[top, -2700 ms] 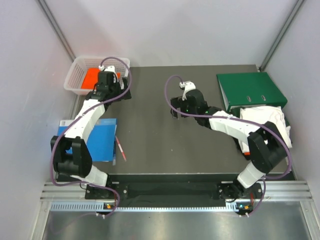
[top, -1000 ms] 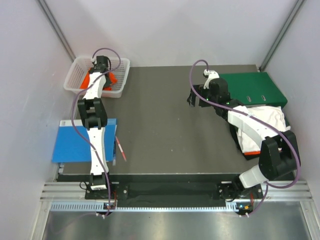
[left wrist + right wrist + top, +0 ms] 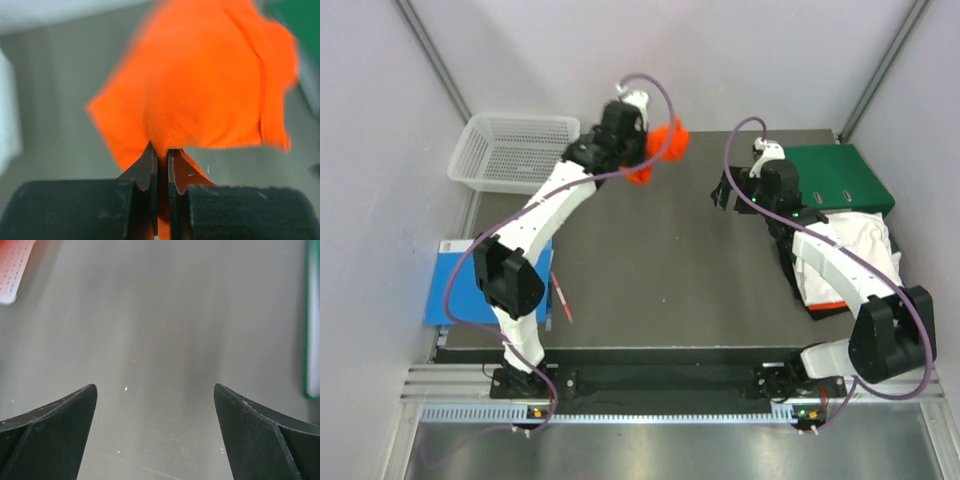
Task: Fold and stack the t-shirts
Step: Move the tshirt to the center of the board
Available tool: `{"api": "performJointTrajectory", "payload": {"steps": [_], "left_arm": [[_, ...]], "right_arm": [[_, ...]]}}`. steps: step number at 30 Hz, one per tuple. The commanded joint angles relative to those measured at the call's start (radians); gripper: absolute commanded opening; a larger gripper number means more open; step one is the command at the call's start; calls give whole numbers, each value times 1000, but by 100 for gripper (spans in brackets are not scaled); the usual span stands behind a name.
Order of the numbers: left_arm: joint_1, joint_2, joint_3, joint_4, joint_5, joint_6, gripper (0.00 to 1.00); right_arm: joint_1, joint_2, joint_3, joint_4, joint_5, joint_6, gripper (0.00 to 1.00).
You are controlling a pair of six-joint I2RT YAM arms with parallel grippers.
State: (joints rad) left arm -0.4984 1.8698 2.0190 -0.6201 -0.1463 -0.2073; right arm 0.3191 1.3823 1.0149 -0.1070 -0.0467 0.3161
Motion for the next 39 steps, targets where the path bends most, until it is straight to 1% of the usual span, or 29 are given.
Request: {"api": "performJointTrajectory", "payload": {"steps": [1, 2, 3, 4, 5, 6, 7, 8, 11, 15, 20, 23, 27, 30, 35, 39], "left_arm": [[-81, -35, -302, 48, -71, -50, 0], [-100, -43, -356, 60, -85, -81, 0], [-115, -49, -450, 69, -94, -96, 0], [-139, -49, -488, 71, -84, -107, 0], [-152, -46, -520, 68, -76, -131, 4], [-161, -38, -563, 65, -59, -142, 24], [-182, -37, -578, 59, -70, -148, 53], [-193, -40, -592, 59, -91, -161, 98], [-216, -78, -628, 92, -110, -170, 99], [-226, -135, -618, 149, -96, -158, 99], [-244, -121, -563, 169, -46, -142, 99], [-259, -123, -562, 191, -3, -141, 99], [-272, -100, -546, 206, 42, -158, 99], [-279, -77, -542, 238, 44, -161, 99], [-292, -11, -485, 188, 80, -159, 99], [-334, 29, -450, 169, 103, -155, 99]], "right_arm": [[-40, -112, -35, -10, 44, 24, 99], [-44, -127, -41, -11, 74, 23, 100], [-46, -153, -47, -13, 82, 23, 100], [-51, -164, -55, -17, 87, 18, 100], [-52, -175, -56, -20, 102, 11, 100], [-54, -187, -61, -22, 105, 11, 100], [-55, -189, -64, -20, 104, 9, 100], [-57, -189, -64, -22, 102, 8, 100], [-58, -166, -65, -22, 84, 12, 100], [-58, -120, -78, -5, 53, 31, 100], [-58, -75, -88, -3, 2, 52, 100], [-58, -63, -93, -7, -1, 54, 99], [-60, -58, -98, 0, -7, 58, 100], [-58, -52, -95, 0, -8, 58, 100], [-63, -57, -91, -10, -7, 55, 100], [-66, -63, -99, -8, -5, 57, 100]]}}
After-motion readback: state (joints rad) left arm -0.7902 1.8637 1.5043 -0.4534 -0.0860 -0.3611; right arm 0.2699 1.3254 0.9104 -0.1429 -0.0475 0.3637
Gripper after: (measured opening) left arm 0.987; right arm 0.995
